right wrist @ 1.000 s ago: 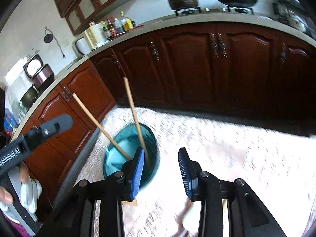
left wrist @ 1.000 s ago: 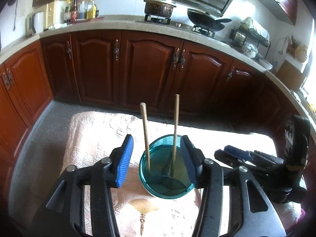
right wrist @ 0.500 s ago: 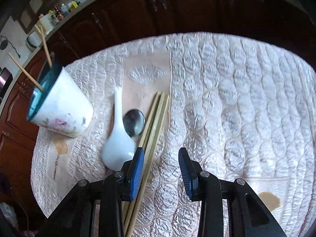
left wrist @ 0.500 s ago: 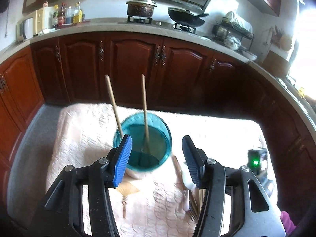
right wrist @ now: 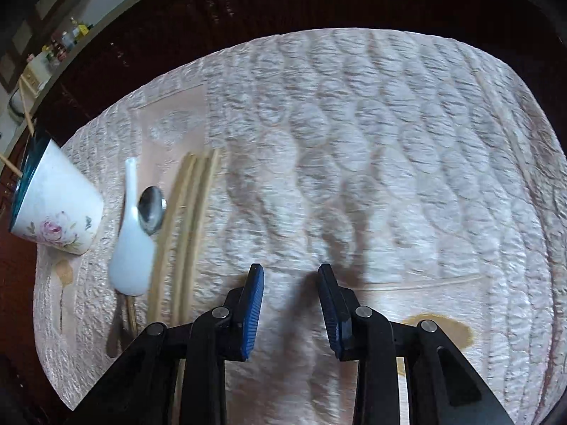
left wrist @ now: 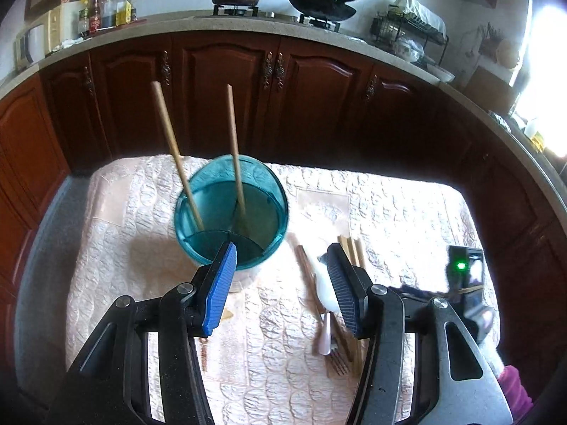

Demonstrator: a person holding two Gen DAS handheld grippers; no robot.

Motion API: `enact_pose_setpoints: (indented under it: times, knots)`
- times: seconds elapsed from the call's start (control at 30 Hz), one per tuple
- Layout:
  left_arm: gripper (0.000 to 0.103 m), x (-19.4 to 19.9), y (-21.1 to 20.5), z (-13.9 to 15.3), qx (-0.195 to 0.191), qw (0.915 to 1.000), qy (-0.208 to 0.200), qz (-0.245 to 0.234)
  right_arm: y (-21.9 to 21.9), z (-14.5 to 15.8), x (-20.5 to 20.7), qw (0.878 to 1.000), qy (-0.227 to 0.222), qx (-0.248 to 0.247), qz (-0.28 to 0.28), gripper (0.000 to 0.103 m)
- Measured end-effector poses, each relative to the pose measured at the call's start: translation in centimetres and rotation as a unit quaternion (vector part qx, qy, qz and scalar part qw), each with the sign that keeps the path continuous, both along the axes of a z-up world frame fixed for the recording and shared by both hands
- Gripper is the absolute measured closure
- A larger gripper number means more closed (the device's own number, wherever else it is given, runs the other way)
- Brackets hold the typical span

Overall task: Organize utensils
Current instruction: 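Move the right tool back over the chopstick bundle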

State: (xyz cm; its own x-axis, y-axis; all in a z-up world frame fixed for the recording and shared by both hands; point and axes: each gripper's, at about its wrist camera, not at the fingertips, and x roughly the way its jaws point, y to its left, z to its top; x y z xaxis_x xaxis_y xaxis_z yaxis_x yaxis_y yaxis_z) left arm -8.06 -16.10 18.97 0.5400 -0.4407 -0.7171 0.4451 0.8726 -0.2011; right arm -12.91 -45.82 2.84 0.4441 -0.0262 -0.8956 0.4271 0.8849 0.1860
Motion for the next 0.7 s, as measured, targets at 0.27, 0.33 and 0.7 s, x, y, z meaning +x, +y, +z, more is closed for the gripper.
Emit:
enact_pose_setpoints:
  times: [0.27,0.33,0.7]
  knots:
    - [0.05,-0.8,-3.1,-0.9,-0.003,0.9994,0.021,-0.028,3.9,2.4,2.6,0.994,-0.041,0.043,0.087,0.065]
    - [0.05,-1.0,-3.3,-1.0,0.002,0.9993,0.021,-0.031,5.8,1.7,3.6,0.994,-0.027,0.027,0.105,0.065]
    - [0.05,-0.5,-4.0,-1.9,0.007,0.9989,0.034,-0.032,-2.9,0.6,-3.7,1.0,0.012,-0.025,-0.012,0.065]
